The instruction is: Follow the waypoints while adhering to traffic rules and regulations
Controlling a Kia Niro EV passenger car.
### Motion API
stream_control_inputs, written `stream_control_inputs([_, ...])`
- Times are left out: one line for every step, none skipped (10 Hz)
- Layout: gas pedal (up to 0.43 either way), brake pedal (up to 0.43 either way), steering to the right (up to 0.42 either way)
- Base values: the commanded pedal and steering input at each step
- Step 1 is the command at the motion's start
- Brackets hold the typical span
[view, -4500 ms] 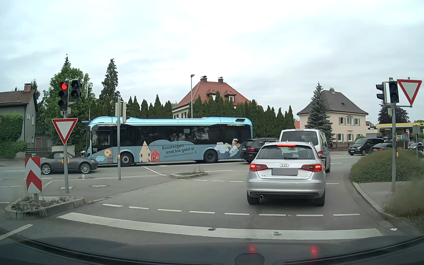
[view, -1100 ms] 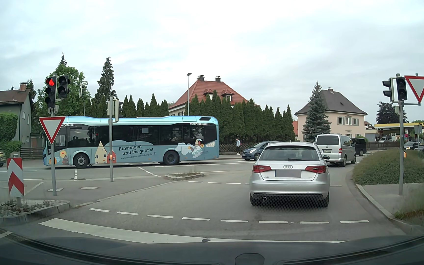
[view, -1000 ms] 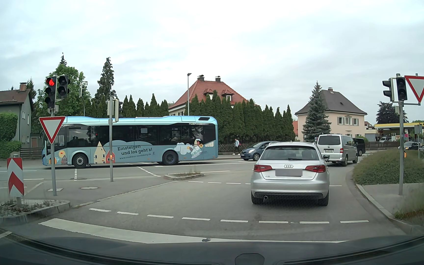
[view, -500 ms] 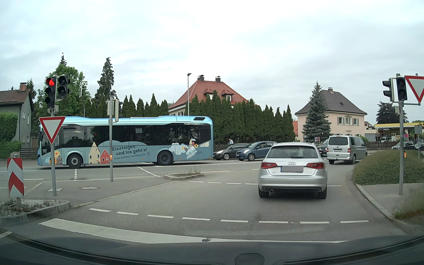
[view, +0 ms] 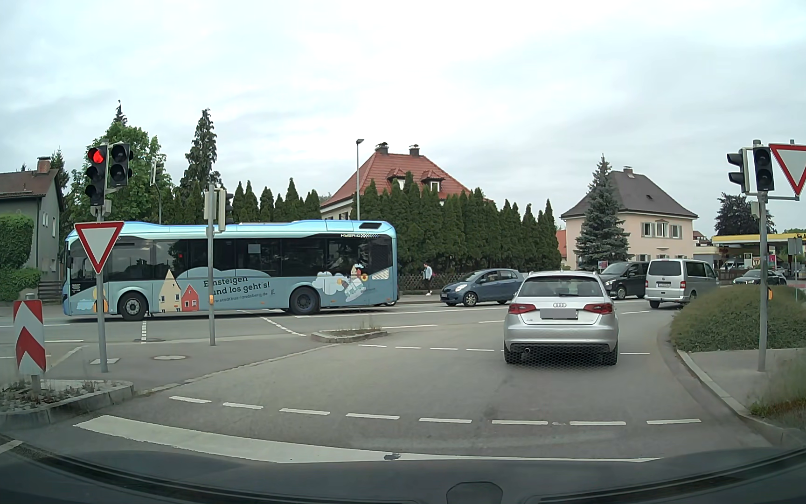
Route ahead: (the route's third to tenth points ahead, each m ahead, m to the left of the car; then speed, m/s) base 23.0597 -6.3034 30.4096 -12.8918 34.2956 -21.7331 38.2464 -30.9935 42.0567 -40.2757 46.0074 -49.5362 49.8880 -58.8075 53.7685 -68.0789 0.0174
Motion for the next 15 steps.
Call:
stream_control_inputs([0.000, 0.134, 0.061])
stream_control_inputs([0.000, 0.134, 0.061])
stream_control_inputs([0.000, 0.134, 0.062])
stream_control_inputs([0.000, 0.134, 0.062])
stream_control_inputs([0.000, 0.134, 0.061])
stream_control_inputs([0.000, 0.091, 0.061])
stream_control_inputs([0.000, 0.000, 0.061])
stream_control_inputs([0.000, 0.000, 0.061])
stream_control_inputs([0.000, 0.000, 0.061])
stream_control_inputs([0.000, 0.000, 0.061])
stream_control_inputs([0.000, 0.000, 0.061])
stream_control_inputs([0.008, 0.000, 0.061])
stream_control_inputs([0.079, 0.000, 0.061])
stream_control_inputs([0.087, 0.000, 0.062])
stream_control_inputs([0.087, 0.000, 0.061])
